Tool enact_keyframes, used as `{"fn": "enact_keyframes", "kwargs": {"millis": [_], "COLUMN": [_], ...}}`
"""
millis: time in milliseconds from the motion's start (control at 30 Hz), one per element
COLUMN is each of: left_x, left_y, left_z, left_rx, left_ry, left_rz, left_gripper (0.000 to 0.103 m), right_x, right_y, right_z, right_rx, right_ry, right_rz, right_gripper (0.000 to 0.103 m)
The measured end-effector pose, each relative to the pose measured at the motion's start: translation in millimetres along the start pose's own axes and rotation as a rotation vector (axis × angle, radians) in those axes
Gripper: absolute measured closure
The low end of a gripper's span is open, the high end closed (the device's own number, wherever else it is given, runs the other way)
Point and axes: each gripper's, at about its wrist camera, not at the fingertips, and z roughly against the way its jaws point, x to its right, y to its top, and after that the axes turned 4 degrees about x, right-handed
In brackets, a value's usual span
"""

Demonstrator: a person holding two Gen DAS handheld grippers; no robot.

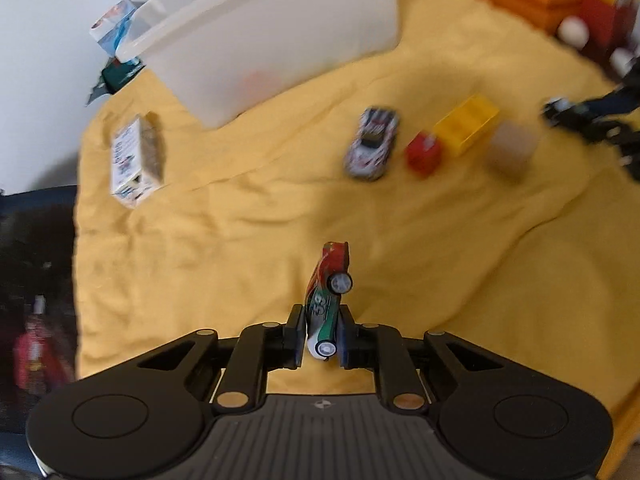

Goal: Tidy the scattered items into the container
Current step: 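Lift both race cars with the left and right grippers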

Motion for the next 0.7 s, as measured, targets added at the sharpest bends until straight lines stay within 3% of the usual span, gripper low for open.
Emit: {"fn": "enact_keyframes", "kwargs": {"millis": [67,133,333,500,700], "left_x": [1.3,7.4,14.2,-23.1,-34.9], "left_y": [-2.0,-5.2,-16.3,-16.7,-3.4], "left_z": [1.5,10.5,20.2,32.7,6.0], "left_rx": [0.013,0.050,0.069,0.157,0.094], "left_ry": [-0.029,-0.094,-0.252,-0.214,-0.136], "left_rz": [0.016,0.027,0.128,0.325,0.381], "left_gripper": [0.076,0.059,0.059,0.056,0.053], "right_x": [-12.0,-18.3,-10.8,15.7,36.8], "right_y": [-3.5,-6.1,-6.3,-8.1,-8.6], "right_z": [5.6,14.9,26.3,28.2,-1.6], "right_rx": [0.017,0.041,0.038,0.087,0.054], "right_ry": [-0.019,-0.003,0.149,0.167,0.229], "right_rz": [0.065,0.088,-0.069,-0.247,-0.336], "right_gripper": [0.081,0.075,0.075,0.065,0.060]}}
